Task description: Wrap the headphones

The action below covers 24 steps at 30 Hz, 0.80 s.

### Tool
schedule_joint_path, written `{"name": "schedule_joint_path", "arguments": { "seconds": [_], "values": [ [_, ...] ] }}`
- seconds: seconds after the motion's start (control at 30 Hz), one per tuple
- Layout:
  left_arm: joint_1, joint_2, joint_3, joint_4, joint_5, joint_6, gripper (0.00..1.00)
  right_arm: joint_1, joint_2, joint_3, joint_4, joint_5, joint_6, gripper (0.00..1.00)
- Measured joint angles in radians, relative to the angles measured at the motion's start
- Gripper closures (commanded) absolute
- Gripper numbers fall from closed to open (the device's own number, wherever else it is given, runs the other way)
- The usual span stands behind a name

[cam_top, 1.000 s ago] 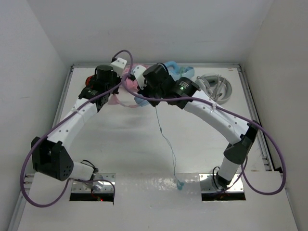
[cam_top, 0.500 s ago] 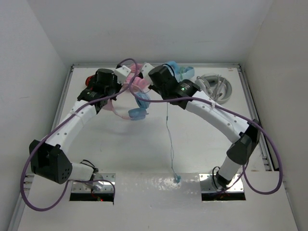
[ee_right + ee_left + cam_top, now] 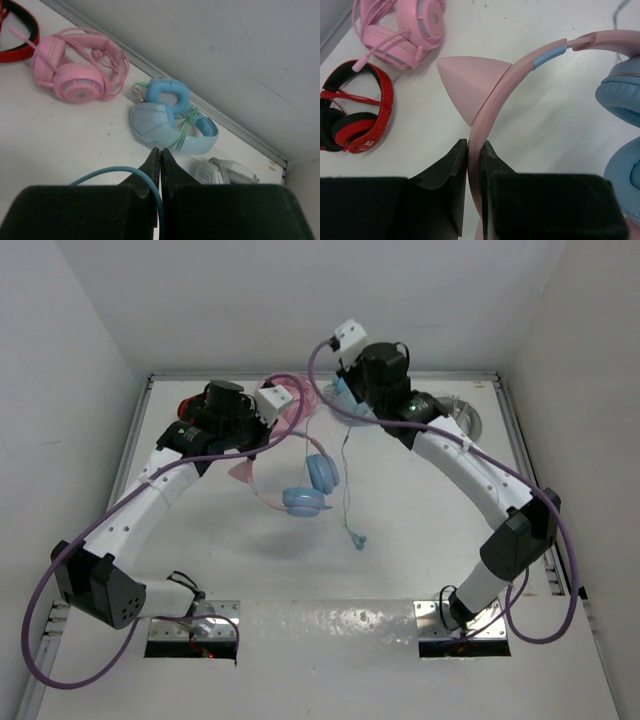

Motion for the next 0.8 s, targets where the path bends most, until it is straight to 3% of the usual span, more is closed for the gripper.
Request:
{"name": "schedule_joint_path", "arguments": {
  "seconds": [0.2,0.3,0.6,0.8],
  "values": [
    [-0.095,-0.002,0.003,-0.05,0.063,0.039,1.0,-0.124,0.158,0.298,-0.052,-0.049,0.087,1.0],
    [-0.121,-0.002,0.021,-0.069,0.134,0.037,1.0,-0.138,0.192,0.337,-0.085,-0.059,0.109,1.0],
    [-0.122,-0.003,0.124,-0.121,0.201,-0.023,1.0,-0.243,0.14,0.008,-0.037,-0.138,0.247,1.0],
    [-0.12,-0.003,0.179,-0.12,0.204,-0.1,1.0,-0.264,0.116,-0.095,0.013,-0.214,0.298,1.0]
  ]
}}
